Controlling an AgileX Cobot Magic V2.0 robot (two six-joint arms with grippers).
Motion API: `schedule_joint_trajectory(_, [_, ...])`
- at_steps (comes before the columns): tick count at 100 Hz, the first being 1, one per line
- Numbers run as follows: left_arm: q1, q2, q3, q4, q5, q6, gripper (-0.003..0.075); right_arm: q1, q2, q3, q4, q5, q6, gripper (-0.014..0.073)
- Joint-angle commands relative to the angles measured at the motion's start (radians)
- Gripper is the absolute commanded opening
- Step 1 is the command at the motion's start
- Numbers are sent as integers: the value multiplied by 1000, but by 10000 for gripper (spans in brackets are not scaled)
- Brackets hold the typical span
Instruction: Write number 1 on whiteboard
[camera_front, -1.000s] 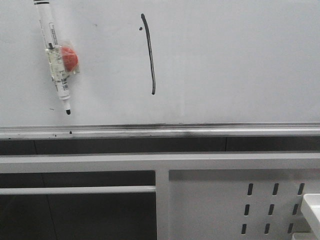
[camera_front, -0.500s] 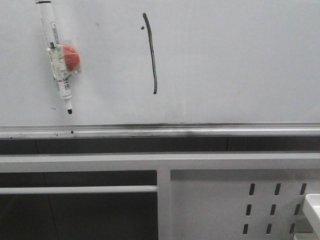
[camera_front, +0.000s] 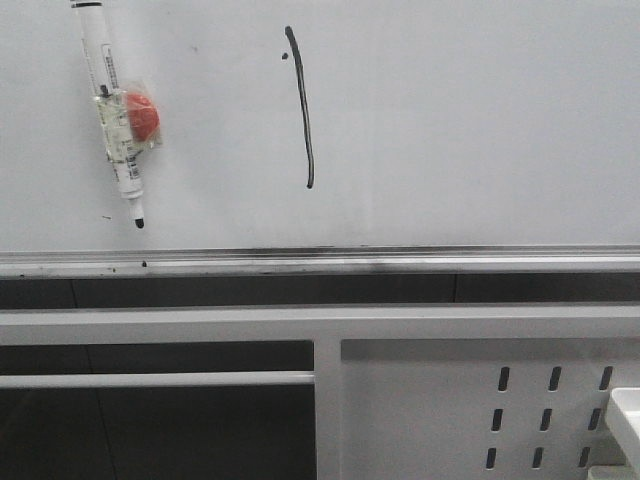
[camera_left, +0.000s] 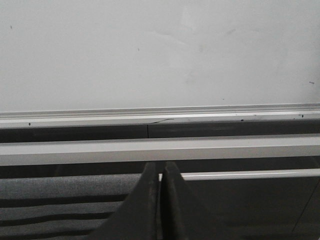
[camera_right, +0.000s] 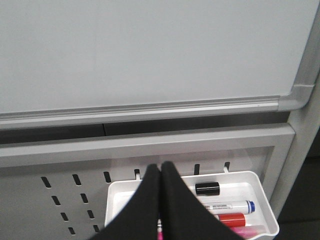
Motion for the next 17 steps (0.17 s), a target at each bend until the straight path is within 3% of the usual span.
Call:
schedule_joint_trajectory(1, [-9,-23,34,-8,-55,0,-20,-6,-18,14,-14,-24,1,-69])
schedule_joint_trajectory(17, [-9,-23,34,-8,-55,0,-20,-6,-18,14,-14,-24,1,-69])
